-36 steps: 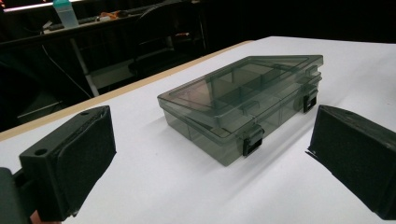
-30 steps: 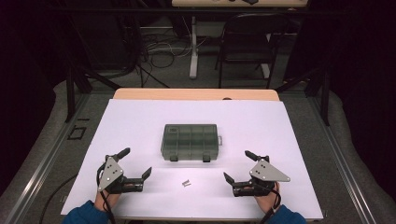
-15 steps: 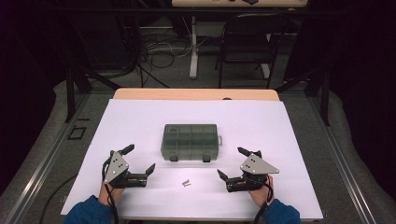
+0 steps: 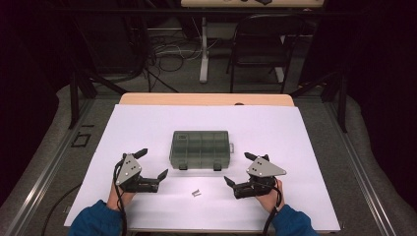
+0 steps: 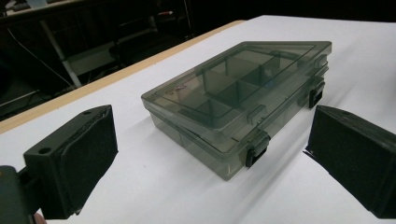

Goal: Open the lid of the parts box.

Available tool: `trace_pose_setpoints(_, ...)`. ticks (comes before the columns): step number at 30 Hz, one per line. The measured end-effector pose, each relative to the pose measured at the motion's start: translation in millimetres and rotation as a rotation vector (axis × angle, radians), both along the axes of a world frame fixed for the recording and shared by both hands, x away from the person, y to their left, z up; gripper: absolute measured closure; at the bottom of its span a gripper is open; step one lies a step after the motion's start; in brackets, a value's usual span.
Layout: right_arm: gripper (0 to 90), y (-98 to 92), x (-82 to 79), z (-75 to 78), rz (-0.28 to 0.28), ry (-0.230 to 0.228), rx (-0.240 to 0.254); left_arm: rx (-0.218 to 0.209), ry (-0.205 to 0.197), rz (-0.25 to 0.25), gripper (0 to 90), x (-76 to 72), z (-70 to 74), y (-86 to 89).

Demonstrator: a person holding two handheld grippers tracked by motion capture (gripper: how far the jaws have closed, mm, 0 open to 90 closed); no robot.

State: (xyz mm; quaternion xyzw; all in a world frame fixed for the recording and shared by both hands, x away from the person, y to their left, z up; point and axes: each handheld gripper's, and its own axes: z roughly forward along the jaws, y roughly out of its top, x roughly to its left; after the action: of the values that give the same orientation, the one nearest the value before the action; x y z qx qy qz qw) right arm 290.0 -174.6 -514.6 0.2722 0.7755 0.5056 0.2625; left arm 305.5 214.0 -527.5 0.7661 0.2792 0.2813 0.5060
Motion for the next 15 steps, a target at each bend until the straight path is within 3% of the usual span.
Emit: trace_pose_setpoints(15, 0.0, 6.8, 7.3, -1.2, 0.03, 0.024, -0.023, 0.085, 0.04, -0.044, 1.1, 13.9, -1.7, -12.0)
